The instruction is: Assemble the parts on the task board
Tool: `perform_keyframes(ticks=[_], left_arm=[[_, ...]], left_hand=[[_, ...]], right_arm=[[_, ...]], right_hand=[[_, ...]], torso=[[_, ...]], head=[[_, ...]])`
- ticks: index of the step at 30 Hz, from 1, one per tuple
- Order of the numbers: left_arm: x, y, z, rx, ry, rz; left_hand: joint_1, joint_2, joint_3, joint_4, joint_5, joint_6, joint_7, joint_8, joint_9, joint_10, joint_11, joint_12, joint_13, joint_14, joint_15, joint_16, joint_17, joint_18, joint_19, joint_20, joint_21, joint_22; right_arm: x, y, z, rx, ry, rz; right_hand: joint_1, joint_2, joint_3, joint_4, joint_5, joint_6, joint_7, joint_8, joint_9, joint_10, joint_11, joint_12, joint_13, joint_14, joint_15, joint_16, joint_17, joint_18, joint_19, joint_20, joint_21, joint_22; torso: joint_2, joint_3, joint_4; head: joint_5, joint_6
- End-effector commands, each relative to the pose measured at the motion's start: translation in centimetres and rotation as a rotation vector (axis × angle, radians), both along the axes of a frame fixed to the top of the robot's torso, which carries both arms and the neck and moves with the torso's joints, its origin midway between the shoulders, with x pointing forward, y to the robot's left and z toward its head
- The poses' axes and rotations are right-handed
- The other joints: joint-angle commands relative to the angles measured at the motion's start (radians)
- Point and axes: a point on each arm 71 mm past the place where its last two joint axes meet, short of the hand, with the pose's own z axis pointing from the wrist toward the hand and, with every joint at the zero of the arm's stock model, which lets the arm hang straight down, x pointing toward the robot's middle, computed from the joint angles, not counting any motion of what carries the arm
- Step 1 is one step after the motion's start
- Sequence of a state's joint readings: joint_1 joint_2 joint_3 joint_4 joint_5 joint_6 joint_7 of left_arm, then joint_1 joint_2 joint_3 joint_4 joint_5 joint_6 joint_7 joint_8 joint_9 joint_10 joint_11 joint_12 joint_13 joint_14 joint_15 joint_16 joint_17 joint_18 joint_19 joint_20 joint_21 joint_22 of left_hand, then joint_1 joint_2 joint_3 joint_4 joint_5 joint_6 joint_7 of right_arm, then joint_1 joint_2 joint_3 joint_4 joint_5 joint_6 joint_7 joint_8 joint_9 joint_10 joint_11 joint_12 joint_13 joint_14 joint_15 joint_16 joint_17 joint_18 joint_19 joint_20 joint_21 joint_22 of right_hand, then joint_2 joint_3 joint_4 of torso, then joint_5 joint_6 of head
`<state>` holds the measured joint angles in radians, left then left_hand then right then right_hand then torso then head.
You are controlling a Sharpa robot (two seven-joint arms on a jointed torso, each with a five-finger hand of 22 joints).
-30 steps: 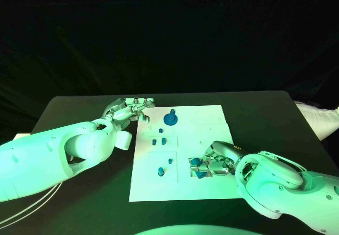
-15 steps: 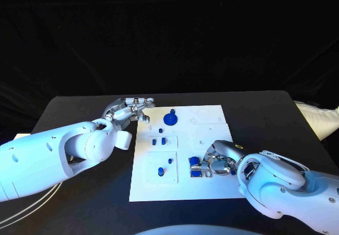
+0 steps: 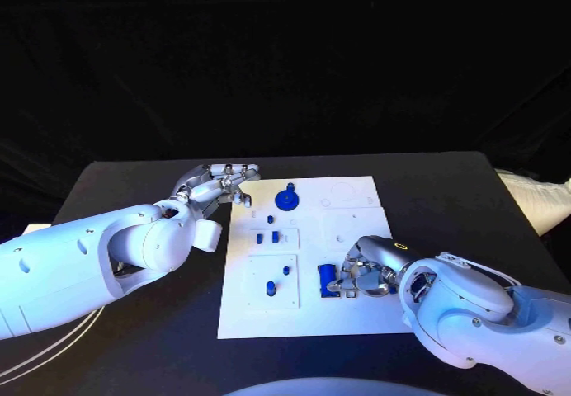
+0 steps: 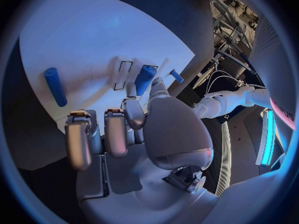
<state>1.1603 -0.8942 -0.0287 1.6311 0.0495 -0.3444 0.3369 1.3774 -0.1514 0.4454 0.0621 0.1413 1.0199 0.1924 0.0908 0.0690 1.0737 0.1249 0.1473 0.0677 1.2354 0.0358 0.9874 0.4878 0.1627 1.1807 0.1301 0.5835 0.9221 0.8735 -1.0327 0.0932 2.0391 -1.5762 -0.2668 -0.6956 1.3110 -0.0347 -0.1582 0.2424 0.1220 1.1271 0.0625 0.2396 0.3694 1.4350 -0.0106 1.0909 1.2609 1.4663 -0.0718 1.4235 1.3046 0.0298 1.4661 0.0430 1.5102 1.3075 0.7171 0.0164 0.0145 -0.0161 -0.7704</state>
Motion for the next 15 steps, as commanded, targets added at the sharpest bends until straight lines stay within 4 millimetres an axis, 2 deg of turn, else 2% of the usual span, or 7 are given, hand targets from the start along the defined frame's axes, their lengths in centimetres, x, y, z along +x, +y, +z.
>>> perform_keyframes(ticks=[1,5,11,15], left_arm=[[-0.1,-0.2,0.1,-0.014,-0.002,-0.017],[-0.1,-0.2,0.1,-0.013,-0.002,-0.017],[-0.1,-0.2,0.1,-0.013,-0.001,-0.017],[-0.1,-0.1,0.1,-0.012,-0.001,-0.016]], left_hand=[[-0.004,0.006,-0.006,-0.002,-0.005,-0.006,0.004,0.007,-0.001,-0.007,0.0,0.006,-0.001,-0.006,-0.002,0.0,-0.001,0.019,-0.002,0.002,-0.007,-0.001],[-0.004,0.006,-0.006,-0.002,-0.005,-0.006,0.004,0.007,-0.001,-0.007,0.0,0.006,-0.001,-0.006,-0.002,0.0,-0.001,0.019,-0.002,0.002,-0.007,-0.001],[-0.004,0.006,-0.006,-0.002,-0.005,-0.006,0.004,0.007,-0.001,-0.007,0.0,0.006,-0.001,-0.006,-0.002,0.0,-0.001,0.019,-0.002,0.002,-0.007,-0.001],[-0.004,0.006,-0.006,-0.002,-0.005,-0.006,0.004,0.007,-0.001,-0.007,0.0,0.006,-0.001,-0.006,-0.002,0.0,-0.001,0.019,-0.002,0.002,-0.007,-0.001]], right_arm=[[0.1,0.0,-0.2,-0.045,-0.009,0.004],[0.2,0.0,-0.2,-0.042,-0.015,0.003],[0.0,-0.5,0.3,0.015,-0.04,-0.013],[-0.4,-1.8,0.8,0.064,-0.034,-0.042]], right_hand=[[0.018,0.009,0.001,-0.005,0.0,0.003,-0.006,0.006,0.002,0.001,-0.008,0.003,0.0,0.059,-0.009,-0.001,0.002,-0.005,0.036,-0.008,-0.002,0.18],[0.017,0.012,0.001,-0.002,-0.001,0.003,-0.006,0.007,0.003,0.002,-0.008,0.003,0.0,0.059,-0.009,-0.001,0.001,-0.005,0.036,-0.008,-0.002,0.18],[0.001,0.018,-0.012,0.017,0.018,-0.005,-0.004,0.002,0.005,0.002,-0.006,0.003,0.003,0.058,-0.007,-0.003,-0.001,-0.004,0.035,-0.007,-0.003,0.179],[0.012,0.023,-0.018,0.022,0.051,-0.041,0.009,-0.024,-0.002,-0.001,0.003,-0.004,0.002,0.057,-0.001,-0.006,-0.005,-0.004,0.033,-0.003,-0.006,0.176]], torso=[[0.0,-0.0009,0.0007],[0.0,-0.0006,0.0011],[-0.002,0.0003,-0.002],[-0.002,0.0,-0.0029]], head=[[-0.001,0.0],[-0.001,-0.001],[-0.001,0.0],[-0.004,0.001]])
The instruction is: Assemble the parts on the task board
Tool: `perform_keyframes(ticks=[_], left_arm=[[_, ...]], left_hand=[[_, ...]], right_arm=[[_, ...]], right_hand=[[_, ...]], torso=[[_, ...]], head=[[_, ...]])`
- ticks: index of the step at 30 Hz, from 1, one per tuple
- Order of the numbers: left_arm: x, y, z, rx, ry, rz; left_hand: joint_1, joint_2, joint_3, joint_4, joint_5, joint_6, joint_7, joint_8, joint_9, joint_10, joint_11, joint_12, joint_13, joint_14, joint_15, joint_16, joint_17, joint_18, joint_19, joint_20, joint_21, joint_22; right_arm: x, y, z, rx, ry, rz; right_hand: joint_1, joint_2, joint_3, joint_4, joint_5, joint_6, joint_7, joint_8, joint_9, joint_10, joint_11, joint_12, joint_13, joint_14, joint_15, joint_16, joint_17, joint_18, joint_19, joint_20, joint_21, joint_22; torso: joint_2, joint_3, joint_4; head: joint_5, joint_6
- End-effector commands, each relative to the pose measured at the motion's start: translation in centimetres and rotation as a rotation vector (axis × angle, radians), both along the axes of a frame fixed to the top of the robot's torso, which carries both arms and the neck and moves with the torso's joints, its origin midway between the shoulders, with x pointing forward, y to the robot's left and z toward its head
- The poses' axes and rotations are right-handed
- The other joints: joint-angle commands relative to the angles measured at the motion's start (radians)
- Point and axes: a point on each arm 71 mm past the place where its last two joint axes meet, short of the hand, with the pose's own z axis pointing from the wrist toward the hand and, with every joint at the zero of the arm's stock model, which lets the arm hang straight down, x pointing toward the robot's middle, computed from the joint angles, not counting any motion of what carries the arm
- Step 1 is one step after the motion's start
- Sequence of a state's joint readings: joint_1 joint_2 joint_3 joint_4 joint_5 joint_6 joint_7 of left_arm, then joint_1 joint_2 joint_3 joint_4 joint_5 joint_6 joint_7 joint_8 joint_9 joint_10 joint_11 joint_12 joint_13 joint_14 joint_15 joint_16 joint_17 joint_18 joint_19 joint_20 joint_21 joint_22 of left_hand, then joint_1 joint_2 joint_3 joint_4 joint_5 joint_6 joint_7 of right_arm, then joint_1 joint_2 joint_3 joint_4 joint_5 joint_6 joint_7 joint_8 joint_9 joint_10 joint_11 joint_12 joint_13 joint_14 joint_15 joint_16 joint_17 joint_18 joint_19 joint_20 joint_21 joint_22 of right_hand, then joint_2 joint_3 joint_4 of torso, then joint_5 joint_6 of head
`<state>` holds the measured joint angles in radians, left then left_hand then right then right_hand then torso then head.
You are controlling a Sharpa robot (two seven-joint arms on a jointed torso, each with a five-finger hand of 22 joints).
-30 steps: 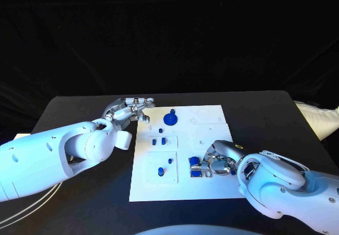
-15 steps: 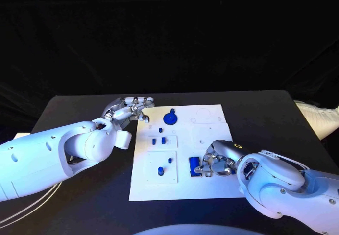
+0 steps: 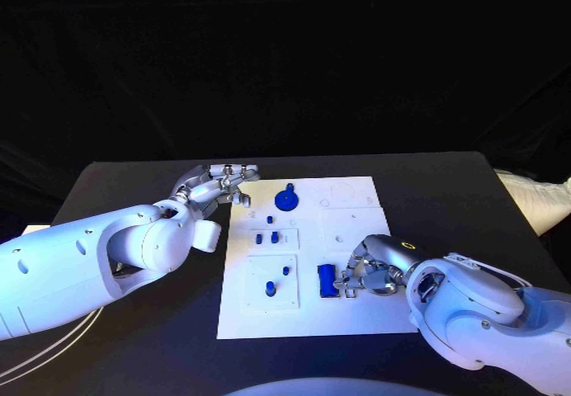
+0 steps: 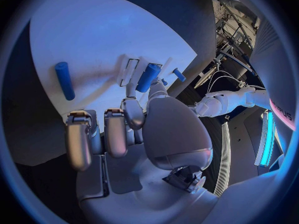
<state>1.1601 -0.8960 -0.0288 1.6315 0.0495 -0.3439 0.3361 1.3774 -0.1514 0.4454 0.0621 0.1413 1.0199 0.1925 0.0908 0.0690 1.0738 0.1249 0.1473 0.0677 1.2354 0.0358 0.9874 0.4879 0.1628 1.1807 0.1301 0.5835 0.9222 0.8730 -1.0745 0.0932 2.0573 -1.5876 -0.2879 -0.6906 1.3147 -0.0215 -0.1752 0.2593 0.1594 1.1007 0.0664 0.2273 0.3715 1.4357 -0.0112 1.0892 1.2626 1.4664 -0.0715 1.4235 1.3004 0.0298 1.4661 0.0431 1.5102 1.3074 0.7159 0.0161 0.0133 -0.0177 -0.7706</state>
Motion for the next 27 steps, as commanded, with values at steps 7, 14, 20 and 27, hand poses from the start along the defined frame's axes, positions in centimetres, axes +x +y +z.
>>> perform_keyframes(ticks=[7,14,20,27], left_arm=[[-0.2,-0.1,0.1,-0.014,-0.004,-0.016],[-0.3,-0.4,0.1,-0.018,-0.003,-0.024],[-0.3,-0.5,0.0,-0.019,0.0,-0.027],[-0.4,-0.5,-0.2,-0.019,0.004,-0.028]], left_hand=[[-0.004,0.006,-0.006,-0.002,-0.005,-0.006,0.004,0.007,-0.001,-0.007,0.0,0.006,-0.001,-0.006,-0.002,0.0,-0.001,0.019,-0.002,0.002,-0.007,-0.001],[-0.004,0.006,-0.006,-0.002,-0.005,-0.006,0.004,0.007,-0.001,-0.007,0.0,0.006,-0.001,-0.006,-0.002,0.0,-0.001,0.019,-0.002,0.002,-0.007,-0.001],[-0.004,0.007,-0.008,-0.002,-0.005,-0.007,0.004,0.007,-0.001,-0.009,0.0,0.007,-0.001,-0.007,-0.002,0.0,-0.002,0.019,-0.002,0.002,-0.008,-0.002],[-0.004,0.007,-0.008,-0.002,-0.005,-0.007,0.004,0.007,-0.001,-0.009,0.0,0.007,-0.001,-0.007,-0.002,0.0,-0.002,0.019,-0.002,0.002,-0.008,-0.002]], right_arm=[[-0.4,-3.9,1.3,0.046,-0.02,-0.066],[-0.3,-6.4,1.6,-0.067,-0.065,-0.081],[-0.2,-7.2,1.4,-0.149,-0.069,-0.084],[0.0,-7.4,0.6,-0.205,-0.037,-0.078]], right_hand=[[0.058,0.03,0.006,-0.009,0.065,-0.049,0.023,-0.052,-0.028,-0.012,0.018,-0.025,-0.009,0.057,0.012,-0.007,-0.002,-0.003,0.032,0.008,-0.007,0.176],[0.068,0.036,0.007,-0.011,0.072,-0.045,0.024,-0.056,-0.034,-0.016,0.02,-0.036,-0.015,0.056,0.013,-0.007,-0.003,-0.003,0.032,0.01,-0.007,0.176],[0.058,0.032,-0.003,0.0,0.071,-0.032,0.023,-0.058,-0.04,-0.018,0.019,-0.046,-0.02,0.055,0.013,-0.01,-0.006,-0.003,0.031,0.012,-0.008,0.176],[0.054,0.032,-0.01,0.009,0.073,-0.016,0.019,-0.056,-0.043,-0.018,0.016,-0.052,-0.023,0.055,0.012,-0.012,-0.008,-0.003,0.031,0.012,-0.009,0.175]], torso=[[-0.002,0.0008,-0.0071],[-0.004,0.0058,-0.0151],[-0.005,0.0088,-0.0164],[-0.004,0.0073,-0.015]], head=[[-0.023,0.007],[-0.04,0.007],[-0.041,0.006],[-0.04,0.005]])
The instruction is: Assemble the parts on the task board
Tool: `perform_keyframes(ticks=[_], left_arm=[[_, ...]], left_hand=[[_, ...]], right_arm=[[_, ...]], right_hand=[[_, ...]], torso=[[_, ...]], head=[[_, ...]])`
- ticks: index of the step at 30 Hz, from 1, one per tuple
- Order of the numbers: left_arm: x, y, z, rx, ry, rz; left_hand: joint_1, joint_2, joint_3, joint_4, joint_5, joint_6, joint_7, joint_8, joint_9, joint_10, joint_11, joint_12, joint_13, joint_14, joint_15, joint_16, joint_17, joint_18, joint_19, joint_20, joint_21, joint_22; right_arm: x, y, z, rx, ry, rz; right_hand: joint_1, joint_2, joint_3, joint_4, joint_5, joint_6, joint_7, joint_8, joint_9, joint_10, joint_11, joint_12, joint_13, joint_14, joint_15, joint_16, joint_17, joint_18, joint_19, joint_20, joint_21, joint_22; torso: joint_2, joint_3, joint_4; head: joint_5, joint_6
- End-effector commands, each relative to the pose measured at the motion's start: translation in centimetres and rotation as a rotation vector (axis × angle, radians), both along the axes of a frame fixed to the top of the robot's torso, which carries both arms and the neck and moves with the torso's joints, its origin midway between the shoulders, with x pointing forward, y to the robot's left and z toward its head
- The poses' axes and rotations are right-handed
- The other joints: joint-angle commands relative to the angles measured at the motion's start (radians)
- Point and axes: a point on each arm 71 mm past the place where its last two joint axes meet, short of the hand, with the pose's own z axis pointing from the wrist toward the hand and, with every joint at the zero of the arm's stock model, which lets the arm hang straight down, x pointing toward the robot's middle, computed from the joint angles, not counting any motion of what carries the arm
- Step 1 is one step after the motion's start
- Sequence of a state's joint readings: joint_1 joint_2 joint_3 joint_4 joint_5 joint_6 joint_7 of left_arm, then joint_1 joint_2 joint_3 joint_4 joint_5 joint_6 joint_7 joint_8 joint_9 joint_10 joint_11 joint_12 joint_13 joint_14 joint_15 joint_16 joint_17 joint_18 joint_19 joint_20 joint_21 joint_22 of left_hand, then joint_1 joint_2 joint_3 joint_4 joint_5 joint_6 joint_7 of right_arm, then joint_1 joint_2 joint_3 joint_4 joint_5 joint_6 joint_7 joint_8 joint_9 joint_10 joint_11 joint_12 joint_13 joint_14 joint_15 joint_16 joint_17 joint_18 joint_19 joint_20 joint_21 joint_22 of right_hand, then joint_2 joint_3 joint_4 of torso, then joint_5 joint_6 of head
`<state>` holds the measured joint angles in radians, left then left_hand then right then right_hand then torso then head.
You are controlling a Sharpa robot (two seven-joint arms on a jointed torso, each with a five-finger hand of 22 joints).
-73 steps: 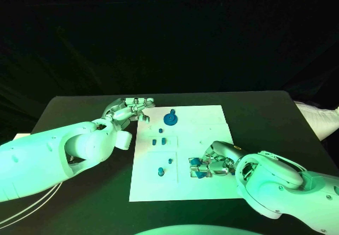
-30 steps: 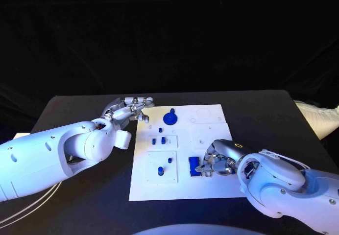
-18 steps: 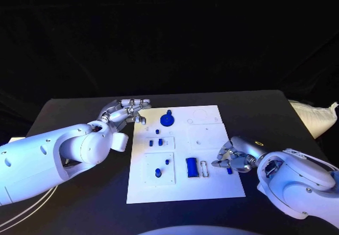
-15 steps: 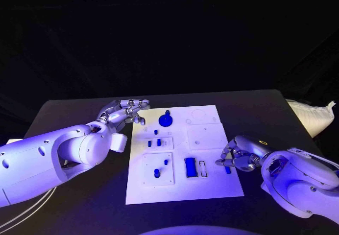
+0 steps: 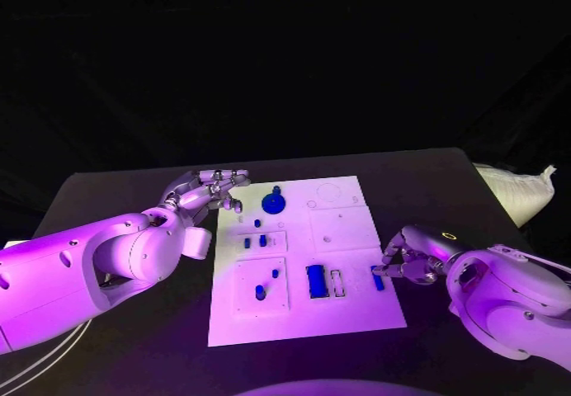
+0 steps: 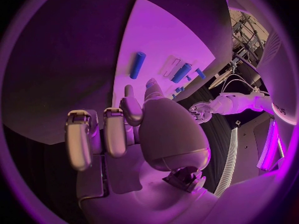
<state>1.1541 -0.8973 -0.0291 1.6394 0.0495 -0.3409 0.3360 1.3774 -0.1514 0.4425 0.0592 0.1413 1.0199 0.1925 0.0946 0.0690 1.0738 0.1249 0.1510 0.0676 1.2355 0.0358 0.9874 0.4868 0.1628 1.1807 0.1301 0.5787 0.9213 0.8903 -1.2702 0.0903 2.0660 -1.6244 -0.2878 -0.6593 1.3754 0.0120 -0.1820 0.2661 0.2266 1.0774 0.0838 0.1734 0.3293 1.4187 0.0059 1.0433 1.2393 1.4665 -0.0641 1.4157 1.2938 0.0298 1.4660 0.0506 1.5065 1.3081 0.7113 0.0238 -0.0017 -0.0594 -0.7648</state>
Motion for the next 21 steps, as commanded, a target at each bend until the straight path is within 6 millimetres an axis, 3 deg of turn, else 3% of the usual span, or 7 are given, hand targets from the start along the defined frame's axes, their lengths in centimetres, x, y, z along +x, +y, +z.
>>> perform_keyframes(ticks=[1,21], left_arm=[[-0.1,-0.3,0.1,-0.016,-0.003,-0.019],[-0.2,-0.2,0.0,-0.014,0.0,-0.018]], left_hand=[[-0.004,0.007,-0.005,0.001,-0.005,-0.007,0.004,0.003,-0.001,-0.009,0.0,0.003,-0.001,-0.007,-0.002,0.0,-0.001,0.019,-0.002,0.002,-0.003,-0.001],[-0.004,0.007,-0.005,0.001,-0.005,-0.007,0.004,0.003,-0.001,-0.009,0.0,0.003,-0.001,-0.007,-0.002,0.0,-0.001,0.019,-0.002,0.002,-0.003,-0.001]], right_arm=[[0.0,0.0,-0.6,-0.08,0.024,0.022],[0.1,1.0,-2.4,-0.123,0.089,0.053]], right_hand=[[-0.006,-0.001,-0.003,0.002,0.006,0.008,0.001,-0.002,-0.001,-0.001,-0.001,-0.007,0.0,0.055,0.004,-0.004,-0.002,-0.003,0.031,0.004,-0.005,0.174],[0.012,0.005,-0.002,0.002,0.016,0.031,-0.007,0.0,-0.004,0.001,-0.008,-0.008,0.0,0.055,-0.001,-0.003,0.001,-0.003,0.03,0.0,-0.005,0.174]], torso=[[0.0,-0.0007,0.0001],[0.0,-0.0019,-0.0003]], head=[[0.002,-0.002],[0.007,-0.008]])
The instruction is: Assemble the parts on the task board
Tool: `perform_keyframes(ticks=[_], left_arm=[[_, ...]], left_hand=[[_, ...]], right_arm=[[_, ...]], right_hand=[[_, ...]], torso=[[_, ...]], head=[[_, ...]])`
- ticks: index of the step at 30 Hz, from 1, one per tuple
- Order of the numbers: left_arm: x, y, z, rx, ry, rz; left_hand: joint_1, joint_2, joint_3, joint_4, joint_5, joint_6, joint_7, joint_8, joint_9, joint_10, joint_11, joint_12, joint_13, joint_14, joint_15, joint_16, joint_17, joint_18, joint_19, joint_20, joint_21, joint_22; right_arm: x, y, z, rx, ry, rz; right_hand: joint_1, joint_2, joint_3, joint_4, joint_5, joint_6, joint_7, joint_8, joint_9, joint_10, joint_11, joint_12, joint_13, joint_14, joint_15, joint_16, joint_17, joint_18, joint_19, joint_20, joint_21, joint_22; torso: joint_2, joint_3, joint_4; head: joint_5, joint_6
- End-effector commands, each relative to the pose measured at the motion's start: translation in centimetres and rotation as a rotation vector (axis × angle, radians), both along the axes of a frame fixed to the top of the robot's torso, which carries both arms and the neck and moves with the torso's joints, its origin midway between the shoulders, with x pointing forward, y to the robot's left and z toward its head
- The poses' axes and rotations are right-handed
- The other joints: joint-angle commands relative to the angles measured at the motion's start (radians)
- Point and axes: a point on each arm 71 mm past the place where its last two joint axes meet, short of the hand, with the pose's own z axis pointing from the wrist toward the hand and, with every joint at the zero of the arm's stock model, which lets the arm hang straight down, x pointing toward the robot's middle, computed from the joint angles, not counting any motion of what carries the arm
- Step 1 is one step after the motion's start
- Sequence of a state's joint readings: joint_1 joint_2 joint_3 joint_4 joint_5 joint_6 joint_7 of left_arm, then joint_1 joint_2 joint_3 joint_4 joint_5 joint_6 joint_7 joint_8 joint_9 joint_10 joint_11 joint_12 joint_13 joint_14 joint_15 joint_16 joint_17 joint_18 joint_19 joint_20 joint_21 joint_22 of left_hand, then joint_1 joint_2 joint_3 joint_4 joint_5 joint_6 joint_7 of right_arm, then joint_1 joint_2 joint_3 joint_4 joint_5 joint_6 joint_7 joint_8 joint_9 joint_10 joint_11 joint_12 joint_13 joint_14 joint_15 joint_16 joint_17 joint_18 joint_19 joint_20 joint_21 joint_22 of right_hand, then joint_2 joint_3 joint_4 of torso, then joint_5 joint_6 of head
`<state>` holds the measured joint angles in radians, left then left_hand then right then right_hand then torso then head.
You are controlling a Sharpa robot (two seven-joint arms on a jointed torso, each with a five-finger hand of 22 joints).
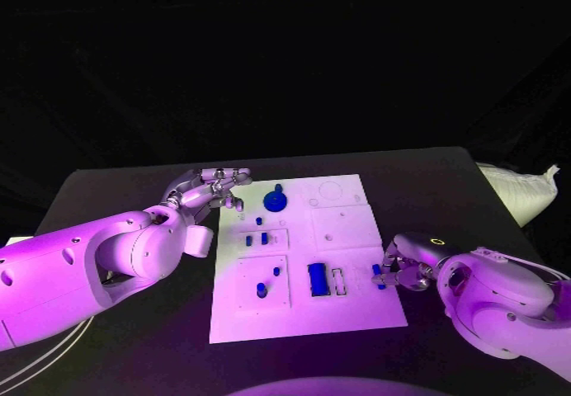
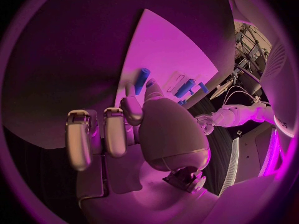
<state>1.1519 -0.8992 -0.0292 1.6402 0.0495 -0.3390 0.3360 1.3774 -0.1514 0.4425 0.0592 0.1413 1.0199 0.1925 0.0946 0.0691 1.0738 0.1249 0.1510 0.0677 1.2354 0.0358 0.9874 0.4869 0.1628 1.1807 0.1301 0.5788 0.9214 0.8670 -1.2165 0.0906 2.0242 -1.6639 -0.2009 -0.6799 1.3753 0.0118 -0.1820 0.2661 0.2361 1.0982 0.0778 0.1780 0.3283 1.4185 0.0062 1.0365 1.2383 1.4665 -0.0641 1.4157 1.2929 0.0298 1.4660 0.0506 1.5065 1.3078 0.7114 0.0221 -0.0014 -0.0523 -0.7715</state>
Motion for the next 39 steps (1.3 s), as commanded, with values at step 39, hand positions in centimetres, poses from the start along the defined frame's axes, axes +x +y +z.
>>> perform_keyframes(ticks=[39], left_arm=[[-0.2,-0.2,0.0,-0.014,0.004,-0.021]], left_hand=[[-0.004,0.007,-0.005,0.001,-0.005,-0.007,0.004,0.003,-0.001,-0.009,0.0,0.003,-0.001,-0.007,-0.002,0.0,-0.001,0.019,-0.001,0.002,-0.003,-0.001]], right_arm=[[0.2,1.7,-2.2,-0.137,0.009,0.04]], right_hand=[[0.145,-0.033,0.288,-0.087,-0.029,0.042,-0.005,-0.047,-0.036,-0.004,-0.015,-0.036,-0.008,0.057,-0.008,-0.001,0.017,-0.004,0.033,-0.009,-0.005,0.179]], torso=[[-0.001,-0.0006,0.0]], head=[[0.007,0.0]])
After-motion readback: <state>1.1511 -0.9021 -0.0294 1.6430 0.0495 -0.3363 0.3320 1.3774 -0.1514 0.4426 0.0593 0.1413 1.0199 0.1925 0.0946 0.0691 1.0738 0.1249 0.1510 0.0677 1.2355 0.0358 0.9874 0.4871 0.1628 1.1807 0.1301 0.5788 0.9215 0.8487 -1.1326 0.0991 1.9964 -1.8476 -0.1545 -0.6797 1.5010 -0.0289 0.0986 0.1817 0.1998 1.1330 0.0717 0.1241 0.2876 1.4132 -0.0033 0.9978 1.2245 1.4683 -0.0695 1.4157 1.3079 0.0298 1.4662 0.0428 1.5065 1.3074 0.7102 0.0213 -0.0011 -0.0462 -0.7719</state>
